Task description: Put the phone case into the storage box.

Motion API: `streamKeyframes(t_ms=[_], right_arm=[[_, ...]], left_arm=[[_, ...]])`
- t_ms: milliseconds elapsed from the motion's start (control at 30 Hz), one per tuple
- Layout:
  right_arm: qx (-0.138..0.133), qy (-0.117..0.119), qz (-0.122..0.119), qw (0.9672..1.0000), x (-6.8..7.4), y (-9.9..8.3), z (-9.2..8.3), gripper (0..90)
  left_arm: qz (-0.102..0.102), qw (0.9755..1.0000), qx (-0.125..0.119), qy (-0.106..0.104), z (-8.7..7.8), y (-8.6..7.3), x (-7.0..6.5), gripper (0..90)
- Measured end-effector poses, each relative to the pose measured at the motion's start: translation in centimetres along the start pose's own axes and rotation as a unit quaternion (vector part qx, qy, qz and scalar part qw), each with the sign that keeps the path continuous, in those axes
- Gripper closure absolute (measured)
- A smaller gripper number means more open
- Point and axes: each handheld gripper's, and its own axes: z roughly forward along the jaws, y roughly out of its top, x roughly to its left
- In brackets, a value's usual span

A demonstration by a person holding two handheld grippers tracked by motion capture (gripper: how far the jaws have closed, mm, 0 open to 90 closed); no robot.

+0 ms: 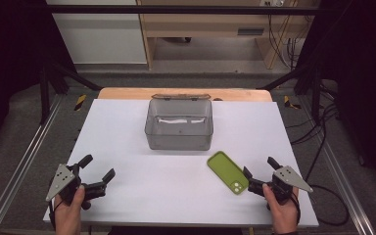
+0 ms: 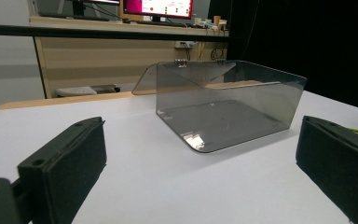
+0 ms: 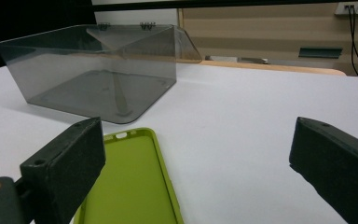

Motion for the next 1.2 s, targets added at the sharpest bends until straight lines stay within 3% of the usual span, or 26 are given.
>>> streamKeyframes(t_ms=[533, 667, 967, 1200], right_arm=[[0.024, -0.014, 0.008, 0.9996, 0.3, 0.0, 0.3, 4.4], [0.043, -0.024, 0.006, 0.9987, 0.7, 0.2, 0.6, 4.9], [0.081, -0.010, -0.004, 0.9966, 2.4, 1.2, 2.6, 4.9], [0.116, 0.001, -0.020, 0.9931, 3.8, 2.2, 4.9, 5.1]], left_arm=[[-0.004, 1.0000, 0.003, -0.001, 0.1, -0.1, -0.1, 1.3], [-0.003, 1.0000, 0.008, 0.001, 0.1, -0.1, 0.0, 1.2], [-0.003, 0.9999, 0.010, 0.004, 0.0, -0.1, 0.1, 1.3], [-0.003, 0.9999, 0.012, 0.002, 0.1, -0.2, 0.0, 1.3]])
